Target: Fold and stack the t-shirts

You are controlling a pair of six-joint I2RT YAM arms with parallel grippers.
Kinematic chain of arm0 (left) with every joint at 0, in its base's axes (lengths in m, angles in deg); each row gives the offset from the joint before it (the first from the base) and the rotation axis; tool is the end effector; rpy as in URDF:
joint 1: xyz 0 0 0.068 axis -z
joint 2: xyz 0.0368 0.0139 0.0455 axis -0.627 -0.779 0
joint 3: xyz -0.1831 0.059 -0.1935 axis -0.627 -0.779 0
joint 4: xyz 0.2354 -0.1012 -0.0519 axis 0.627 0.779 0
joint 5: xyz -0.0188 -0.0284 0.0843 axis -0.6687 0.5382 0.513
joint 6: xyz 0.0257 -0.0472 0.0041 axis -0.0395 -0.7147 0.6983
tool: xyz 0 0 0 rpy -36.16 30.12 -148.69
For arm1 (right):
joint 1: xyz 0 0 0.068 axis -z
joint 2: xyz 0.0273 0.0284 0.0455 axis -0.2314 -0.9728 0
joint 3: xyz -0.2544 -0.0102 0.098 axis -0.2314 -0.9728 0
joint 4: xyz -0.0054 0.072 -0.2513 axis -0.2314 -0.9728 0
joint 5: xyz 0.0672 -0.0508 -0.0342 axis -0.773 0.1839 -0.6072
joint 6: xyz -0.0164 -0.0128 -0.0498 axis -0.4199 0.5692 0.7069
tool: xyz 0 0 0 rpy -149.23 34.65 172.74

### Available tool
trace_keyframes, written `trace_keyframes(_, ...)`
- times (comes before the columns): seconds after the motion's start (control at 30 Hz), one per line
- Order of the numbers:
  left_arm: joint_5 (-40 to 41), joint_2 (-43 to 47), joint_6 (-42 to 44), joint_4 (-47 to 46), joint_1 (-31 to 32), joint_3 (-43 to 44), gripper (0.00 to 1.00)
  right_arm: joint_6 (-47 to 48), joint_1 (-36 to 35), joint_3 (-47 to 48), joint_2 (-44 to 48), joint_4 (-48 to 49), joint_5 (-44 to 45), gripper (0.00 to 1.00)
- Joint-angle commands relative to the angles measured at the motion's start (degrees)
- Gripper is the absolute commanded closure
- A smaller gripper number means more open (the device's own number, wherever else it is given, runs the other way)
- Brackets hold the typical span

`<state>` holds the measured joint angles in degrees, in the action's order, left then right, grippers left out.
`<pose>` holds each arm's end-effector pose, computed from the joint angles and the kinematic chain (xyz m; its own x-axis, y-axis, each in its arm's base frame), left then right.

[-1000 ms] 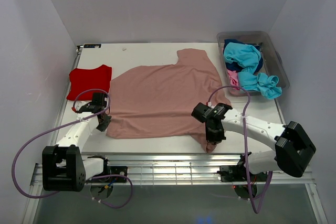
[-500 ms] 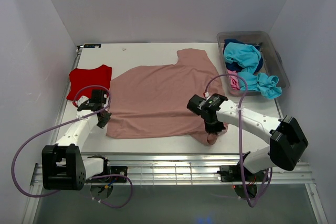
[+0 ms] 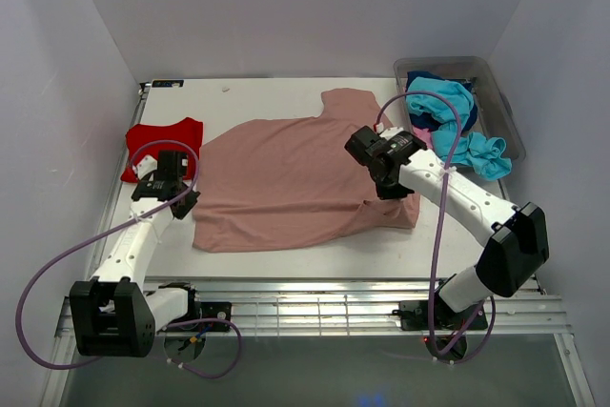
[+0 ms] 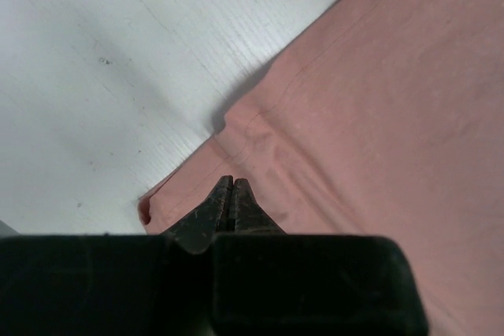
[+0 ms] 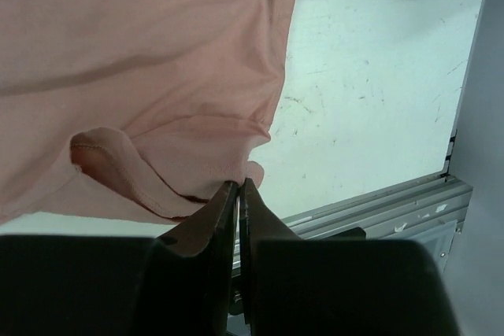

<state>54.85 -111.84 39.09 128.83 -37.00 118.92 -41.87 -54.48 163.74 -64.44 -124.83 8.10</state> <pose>0.2083 0.0051 0.2357 -0.4690 -0.7149 -0.5186 -0.7631 0.6236 -0.1694 0.2209 0.1656 0.2950 -0.8593 -0.1095 -0.4997 0.0748 0.9394 -0.3345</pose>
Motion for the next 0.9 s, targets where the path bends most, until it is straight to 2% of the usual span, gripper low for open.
trace_keyframes(0.0,-1.01,2.30,3.50,1.65,-0.33,-2.19,0.94,2.81,0.23,2.57,-0.25,-0.46,1.83,0.92)
trace_keyframes(0.13,-2.50,2.75,2.97,2.96,0.55,-5.02,0.82,2.81,0.23,0.03,0.80,1.72,-0.28,0.92)
trace_keyframes(0.3,-3.03,-4.26,1.66,3.94,1.07,-5.28,0.62,2.72,0.23,-2.52,2.30,2.88,-1.95,0.92)
trace_keyframes(0.43,-4.43,-8.76,-0.45,3.41,1.25,-5.89,0.61,2.90,0.23,-3.14,3.61,3.49,-1.69,0.92)
trace_keyframes(0.5,-5.13,-9.29,-0.89,2.45,1.43,-7.56,0.55,3.07,0.14,-3.40,3.71,4.02,-2.04,0.92)
trace_keyframes(0.73,-4.97,-11.05,-2.38,3.93,3.88,-7.65,0.53,3.34,0.23,-5.07,4.32,6.22,-3.54,0.92)
trace_keyframes(0.77,-4.35,-11.49,-2.74,4.37,5.11,-7.57,0.48,3.42,0.15,-5.34,4.41,6.30,-3.54,0.92)
trace_keyframes(0.87,-4.52,-13.07,-3.62,5.34,7.30,-7.30,0.43,3.33,0.15,-5.78,4.94,6.66,-3.63,0.92)
